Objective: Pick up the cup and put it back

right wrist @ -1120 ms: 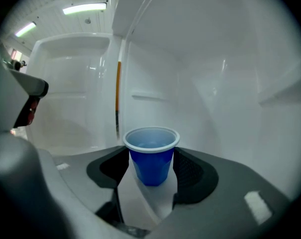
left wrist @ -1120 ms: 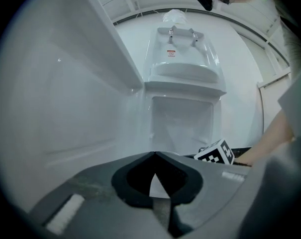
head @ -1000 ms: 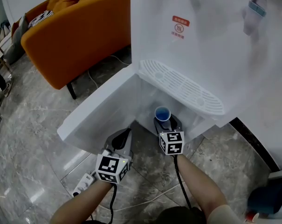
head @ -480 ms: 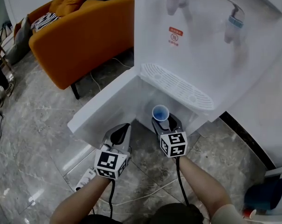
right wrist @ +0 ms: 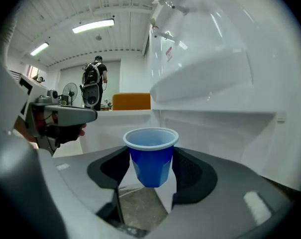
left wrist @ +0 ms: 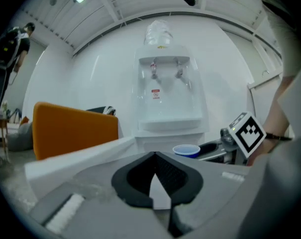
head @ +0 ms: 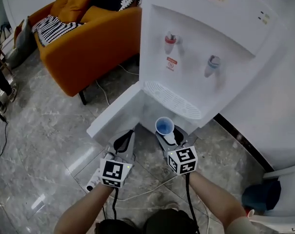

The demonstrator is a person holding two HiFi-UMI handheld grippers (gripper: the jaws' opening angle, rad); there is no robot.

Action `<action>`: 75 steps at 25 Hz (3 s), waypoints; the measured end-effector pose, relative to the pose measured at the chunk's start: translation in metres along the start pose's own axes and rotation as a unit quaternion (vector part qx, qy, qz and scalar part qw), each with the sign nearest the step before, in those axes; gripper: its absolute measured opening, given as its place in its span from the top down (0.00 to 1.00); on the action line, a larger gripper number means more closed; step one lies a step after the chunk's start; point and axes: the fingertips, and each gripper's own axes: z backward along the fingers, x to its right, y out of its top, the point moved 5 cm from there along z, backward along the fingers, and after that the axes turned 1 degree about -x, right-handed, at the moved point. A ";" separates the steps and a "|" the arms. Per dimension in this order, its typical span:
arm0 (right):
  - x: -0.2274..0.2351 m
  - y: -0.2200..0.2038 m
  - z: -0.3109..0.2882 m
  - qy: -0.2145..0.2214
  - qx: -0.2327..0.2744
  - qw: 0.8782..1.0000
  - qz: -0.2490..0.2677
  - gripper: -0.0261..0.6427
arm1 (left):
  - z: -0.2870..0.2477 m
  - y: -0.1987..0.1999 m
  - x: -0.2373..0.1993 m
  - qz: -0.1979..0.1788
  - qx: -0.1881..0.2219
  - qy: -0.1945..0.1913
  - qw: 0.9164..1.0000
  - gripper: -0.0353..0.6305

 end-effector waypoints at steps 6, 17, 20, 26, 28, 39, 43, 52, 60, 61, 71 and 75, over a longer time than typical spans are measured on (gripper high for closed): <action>-0.023 0.084 0.053 0.010 -0.007 1.000 -0.016 0.56 | 0.034 0.070 -0.010 0.005 -0.018 0.005 1.000 0.94; -0.047 0.315 0.165 0.036 0.011 0.999 -0.032 0.55 | 0.096 0.290 -0.026 0.045 -0.026 0.018 0.999 0.94; -0.051 0.387 0.192 0.048 0.024 0.998 -0.014 0.55 | 0.106 0.357 -0.028 0.014 -0.017 0.009 1.000 0.94; -0.054 0.518 0.240 0.063 0.049 0.997 0.012 0.55 | 0.127 0.477 -0.032 -0.007 -0.006 -0.009 1.000 0.94; -0.060 0.558 0.253 0.076 0.063 0.995 0.029 0.55 | 0.133 0.513 -0.034 -0.003 -0.005 -0.012 1.000 0.94; -0.092 0.707 0.340 0.096 0.116 0.988 0.039 0.55 | 0.188 0.665 -0.023 0.009 0.018 -0.023 1.000 0.94; -0.104 0.731 0.375 0.099 0.127 0.986 0.035 0.55 | 0.217 0.705 -0.015 0.013 0.051 -0.027 0.998 0.94; -0.133 0.759 0.433 0.096 0.120 0.986 0.061 0.55 | 0.277 0.761 0.017 -0.013 0.082 -0.011 0.996 0.94; -0.138 0.755 0.452 0.095 0.120 0.987 0.042 0.55 | 0.307 0.766 0.024 0.013 0.091 -0.008 0.996 0.94; -0.136 0.755 0.453 0.093 0.120 0.988 0.040 0.55 | 0.308 0.766 0.023 0.008 0.093 -0.007 0.996 0.94; -0.099 0.755 0.430 0.054 0.126 0.990 0.021 0.55 | 0.281 0.765 0.021 0.007 0.078 -0.008 0.997 0.94; -0.065 0.763 0.406 0.024 0.138 0.990 0.006 0.55 | 0.260 0.768 0.020 0.011 0.081 -0.011 0.997 0.94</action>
